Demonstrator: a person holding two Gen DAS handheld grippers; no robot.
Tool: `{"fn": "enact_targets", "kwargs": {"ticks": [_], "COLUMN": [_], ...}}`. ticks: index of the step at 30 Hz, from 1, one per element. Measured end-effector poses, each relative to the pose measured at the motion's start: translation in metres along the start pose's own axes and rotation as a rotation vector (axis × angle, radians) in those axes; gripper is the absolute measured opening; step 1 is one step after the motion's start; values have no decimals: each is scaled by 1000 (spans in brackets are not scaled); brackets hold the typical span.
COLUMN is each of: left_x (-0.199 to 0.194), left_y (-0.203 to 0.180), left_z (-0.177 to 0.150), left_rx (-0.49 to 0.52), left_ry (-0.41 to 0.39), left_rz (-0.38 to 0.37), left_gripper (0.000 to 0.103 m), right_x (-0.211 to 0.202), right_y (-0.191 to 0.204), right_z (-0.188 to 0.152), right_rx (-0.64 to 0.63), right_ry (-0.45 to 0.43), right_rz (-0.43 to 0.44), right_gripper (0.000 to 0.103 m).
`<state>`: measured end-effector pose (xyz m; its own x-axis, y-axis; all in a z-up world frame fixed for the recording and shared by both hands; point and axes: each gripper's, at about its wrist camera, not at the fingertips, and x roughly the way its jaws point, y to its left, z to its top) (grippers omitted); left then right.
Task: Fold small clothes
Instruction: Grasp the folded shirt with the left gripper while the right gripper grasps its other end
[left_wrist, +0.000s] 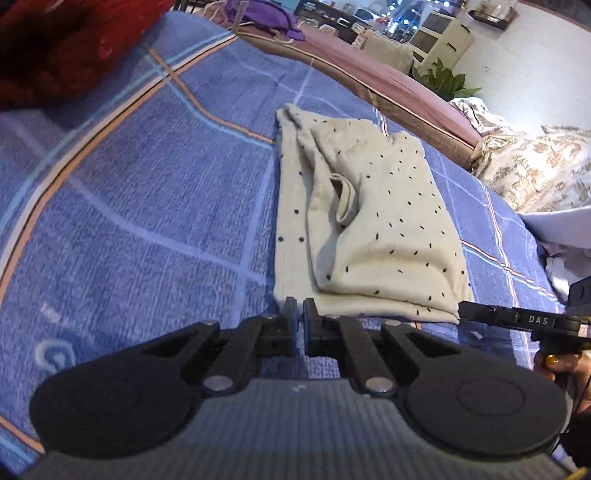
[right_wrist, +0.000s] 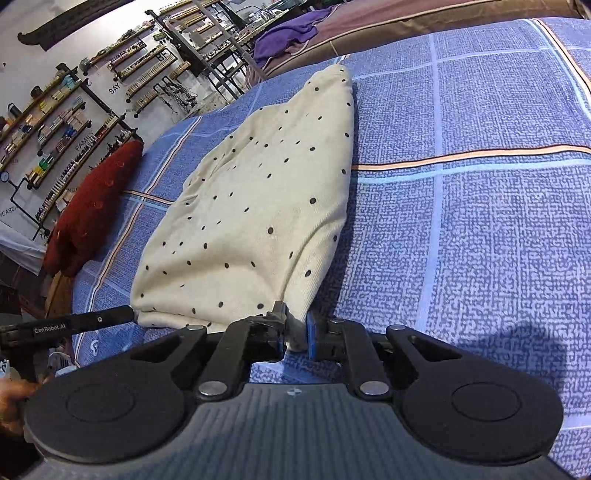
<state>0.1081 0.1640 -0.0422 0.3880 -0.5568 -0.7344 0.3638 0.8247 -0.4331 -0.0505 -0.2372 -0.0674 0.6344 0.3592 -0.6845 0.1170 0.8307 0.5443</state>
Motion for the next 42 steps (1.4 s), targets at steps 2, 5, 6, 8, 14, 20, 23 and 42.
{"fn": "enact_targets", "kwargs": {"ticks": [2,5,6,8,14,20,23,42], "left_x": [-7,-9,-7,4,43,74,84,56], "left_y": [5,1,-2,-4,-4,-22,-26,-83], "left_z": [-6,-14,-16,-21,-19,13,21,53], "left_rx": [-72,-156,-164,-200,-327,-302,-299,-159], "left_ry": [-37,-73,-79,-72,-150,-191,-204,-215], "left_rz": [-75,-115,-128,-166,-211,-159,-132,-214], "left_gripper": [27,90,90,90,90,89,80,22], "right_x": [-8,-19,-19,-18,4,26,38,-32], "right_y": [-3,-6,-9,-16,-26,-39,-41,36], "right_z": [0,2,5,11,22,39,57,105], "right_rx": [6,-2,5,55,151,264,282,-15], "right_ry": [-15,-81,-99,-112,-107,-149,-185,-394], "right_rz": [-11,-37,-32,10,59,116,125,66], "right_gripper": [60,96,99,99,100,100,100,15]}}
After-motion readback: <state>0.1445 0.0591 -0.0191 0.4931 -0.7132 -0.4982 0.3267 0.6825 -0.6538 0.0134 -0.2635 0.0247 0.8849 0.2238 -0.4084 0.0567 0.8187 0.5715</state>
